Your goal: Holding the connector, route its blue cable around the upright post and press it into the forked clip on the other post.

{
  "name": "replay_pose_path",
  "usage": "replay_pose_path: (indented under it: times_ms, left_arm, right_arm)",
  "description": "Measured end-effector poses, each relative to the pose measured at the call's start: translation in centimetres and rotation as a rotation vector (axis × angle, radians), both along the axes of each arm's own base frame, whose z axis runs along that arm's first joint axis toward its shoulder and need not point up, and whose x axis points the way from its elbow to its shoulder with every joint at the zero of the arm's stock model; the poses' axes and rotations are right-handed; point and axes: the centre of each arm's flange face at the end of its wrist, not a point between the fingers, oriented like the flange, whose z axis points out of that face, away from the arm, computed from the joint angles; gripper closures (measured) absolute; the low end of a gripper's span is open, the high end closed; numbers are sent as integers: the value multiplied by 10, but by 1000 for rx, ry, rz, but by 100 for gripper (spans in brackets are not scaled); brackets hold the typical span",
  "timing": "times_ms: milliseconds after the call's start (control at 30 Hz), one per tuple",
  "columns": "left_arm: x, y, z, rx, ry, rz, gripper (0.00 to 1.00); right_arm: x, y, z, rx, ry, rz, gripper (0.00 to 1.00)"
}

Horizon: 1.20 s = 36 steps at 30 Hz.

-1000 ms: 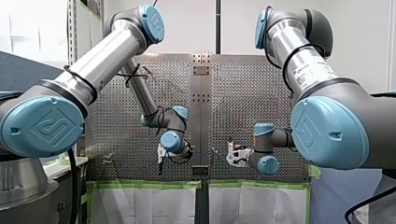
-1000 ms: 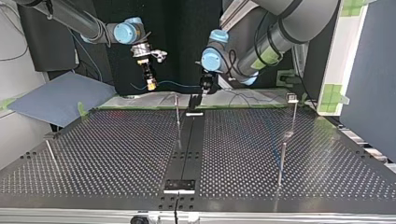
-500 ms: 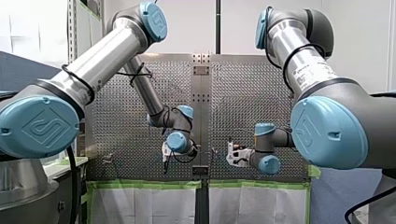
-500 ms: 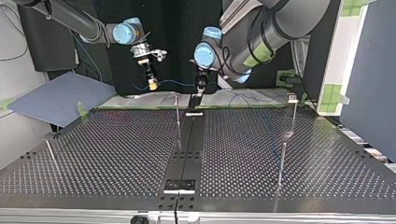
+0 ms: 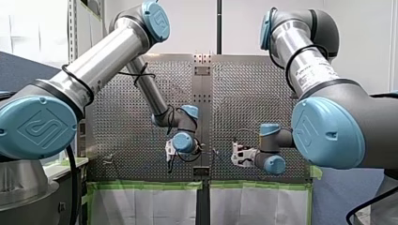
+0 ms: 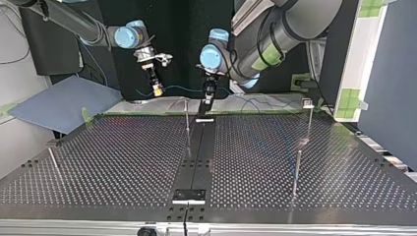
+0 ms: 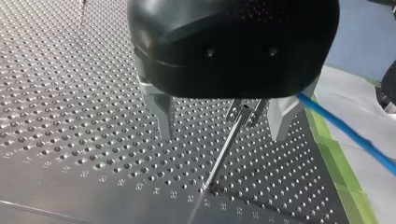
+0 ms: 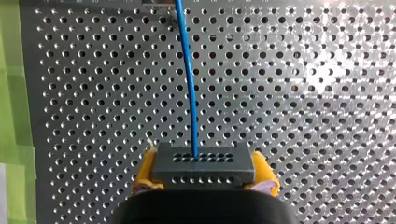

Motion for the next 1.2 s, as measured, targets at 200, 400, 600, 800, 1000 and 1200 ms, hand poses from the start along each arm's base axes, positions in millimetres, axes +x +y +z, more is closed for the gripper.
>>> replay_pose_path:
  times_ms: [200,400,600,800,1000,1200]
  left_arm:
    - [0,-5,0,10,13,-9,2]
    - [3,-11,-10,38,35,-15,2]
    - [15,-13,-9,39,39,-5,2]
    - [19,-15,-8,31,37,-5,2]
    - [17,-15,-8,42,32,17,16]
    - [10,-20,-8,72,24,12,86]
  right_arm:
    - [-7,-7,1,-5,-2,-11,100]
    - [-14,-12,1,-6,-3,-14,100]
    - [-17,-16,2,-7,-6,-7,100]
    - [-19,-17,2,-5,-6,-6,100]
    - [-20,-18,2,-5,-6,-9,100]
    - [-22,-19,2,-5,-5,-14,100]
